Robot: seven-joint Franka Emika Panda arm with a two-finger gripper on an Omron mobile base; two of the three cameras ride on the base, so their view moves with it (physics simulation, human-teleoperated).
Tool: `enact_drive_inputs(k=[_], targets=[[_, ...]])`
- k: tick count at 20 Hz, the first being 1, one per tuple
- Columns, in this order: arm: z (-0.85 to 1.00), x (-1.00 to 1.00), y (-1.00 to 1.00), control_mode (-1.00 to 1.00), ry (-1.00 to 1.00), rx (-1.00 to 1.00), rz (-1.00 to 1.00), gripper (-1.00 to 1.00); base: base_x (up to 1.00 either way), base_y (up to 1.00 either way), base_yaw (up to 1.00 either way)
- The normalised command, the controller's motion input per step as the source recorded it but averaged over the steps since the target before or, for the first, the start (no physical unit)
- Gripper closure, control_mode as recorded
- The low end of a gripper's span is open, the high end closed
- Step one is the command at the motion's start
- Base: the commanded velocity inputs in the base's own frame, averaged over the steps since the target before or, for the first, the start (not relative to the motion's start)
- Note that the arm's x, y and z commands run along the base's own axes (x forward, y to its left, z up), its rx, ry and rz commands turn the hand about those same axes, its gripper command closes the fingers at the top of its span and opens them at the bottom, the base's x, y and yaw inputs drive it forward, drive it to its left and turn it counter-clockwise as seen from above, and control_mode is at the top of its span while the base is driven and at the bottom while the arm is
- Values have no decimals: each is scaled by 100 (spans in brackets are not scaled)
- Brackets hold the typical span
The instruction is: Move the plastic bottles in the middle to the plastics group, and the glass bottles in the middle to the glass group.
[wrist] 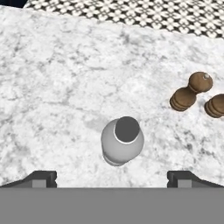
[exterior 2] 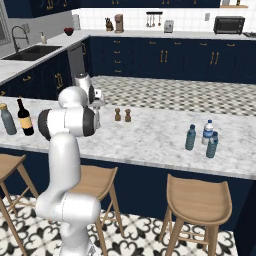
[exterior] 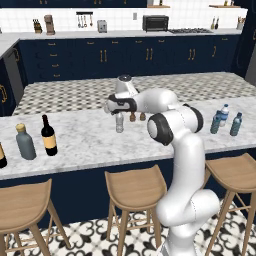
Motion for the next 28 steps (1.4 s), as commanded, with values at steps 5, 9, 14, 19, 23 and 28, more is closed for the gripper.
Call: enact_drive_inputs(k=[5,9,14,19,23,28], targets=[[-8,1,-9,-100,-1,0,0,-100,0,0,0],[-21,18,0,-100,0,0,0,-100,0,0,0],[-23,22,0,-100,0,0,0,-100,0,0,0],[-15,25,0,-100,0,0,0,-100,0,0,0],[-10,20,0,-100,0,0,0,-100,0,0,0],[-1,1,1,-100,0,0,0,100,0,0,0]])
